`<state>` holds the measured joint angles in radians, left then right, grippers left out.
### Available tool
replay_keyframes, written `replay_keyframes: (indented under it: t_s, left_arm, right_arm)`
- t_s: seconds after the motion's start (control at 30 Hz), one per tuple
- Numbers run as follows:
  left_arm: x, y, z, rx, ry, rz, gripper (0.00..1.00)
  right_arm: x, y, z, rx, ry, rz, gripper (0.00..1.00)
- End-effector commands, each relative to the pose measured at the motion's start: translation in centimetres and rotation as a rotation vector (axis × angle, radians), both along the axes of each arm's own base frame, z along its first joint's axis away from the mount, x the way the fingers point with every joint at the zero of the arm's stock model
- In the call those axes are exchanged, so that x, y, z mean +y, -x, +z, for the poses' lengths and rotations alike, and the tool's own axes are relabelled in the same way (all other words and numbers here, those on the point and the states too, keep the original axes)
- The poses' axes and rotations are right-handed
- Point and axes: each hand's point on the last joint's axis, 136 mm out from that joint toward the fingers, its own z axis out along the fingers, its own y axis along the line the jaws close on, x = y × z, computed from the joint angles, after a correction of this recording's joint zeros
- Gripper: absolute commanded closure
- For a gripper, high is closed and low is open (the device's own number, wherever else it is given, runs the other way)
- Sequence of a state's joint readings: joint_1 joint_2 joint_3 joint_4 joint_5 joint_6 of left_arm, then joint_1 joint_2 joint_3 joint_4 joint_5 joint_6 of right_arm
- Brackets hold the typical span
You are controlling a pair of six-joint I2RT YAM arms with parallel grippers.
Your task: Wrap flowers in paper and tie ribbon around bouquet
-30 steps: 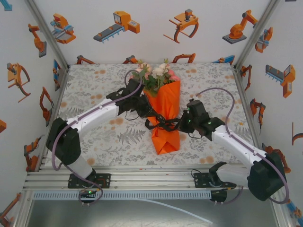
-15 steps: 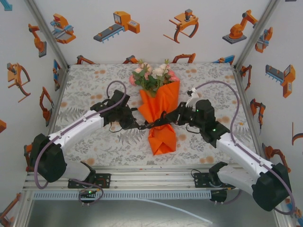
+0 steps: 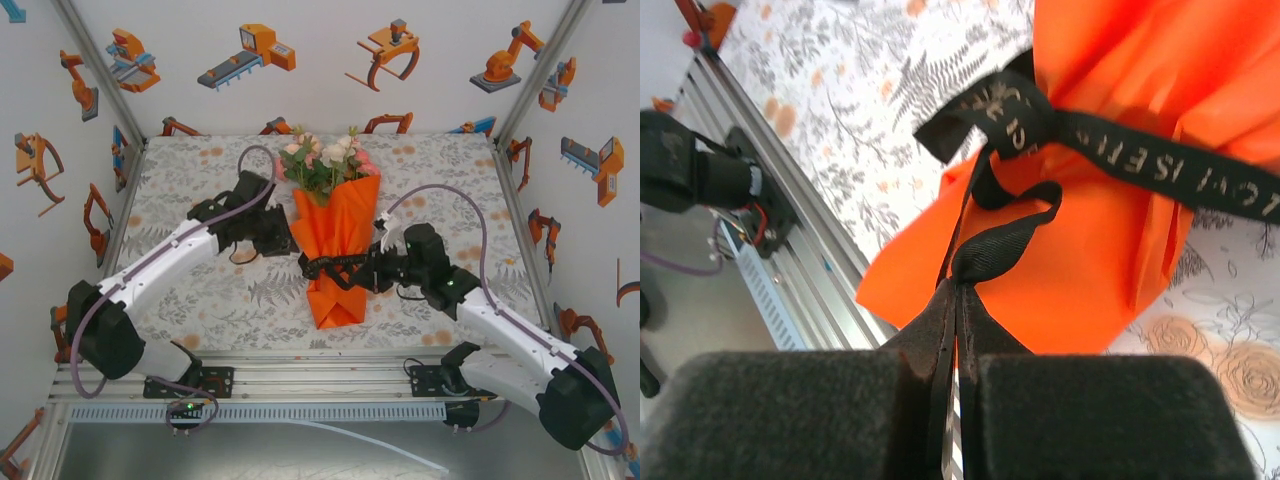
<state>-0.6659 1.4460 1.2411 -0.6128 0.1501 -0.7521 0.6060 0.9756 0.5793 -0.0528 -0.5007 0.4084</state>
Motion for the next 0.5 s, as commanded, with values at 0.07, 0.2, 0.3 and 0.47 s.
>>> replay_keyframes:
  t_s: [0.07, 0.2, 0.3, 0.47]
  left_arm:
    - [-6.7, -1.8, 1.6, -0.030, 0.131, -0.283, 0.66]
    - [-9.8, -3.0, 0.1, 0.051, 0.135, -0.365, 0.60]
    - [-11.3, -2.0, -1.9, 0.103, 0.089, -0.460, 0.51]
    - [-11.1, -0.2, -6.0, 0.253, -0.014, -0.545, 0.49]
  right_arm:
    - [0.0, 1.2, -1.3, -0.032, 0.038, 0.035, 1.00]
    - [0.3, 1.2, -1.4, -0.050, 0.029, 0.025, 1.00]
    - [0.2, 1.2, -1.3, -0.060, 0.016, 0.006, 1.00]
    - [-0.2, 1.1, -1.4, -0.071, 0.005, -0.030, 1.00]
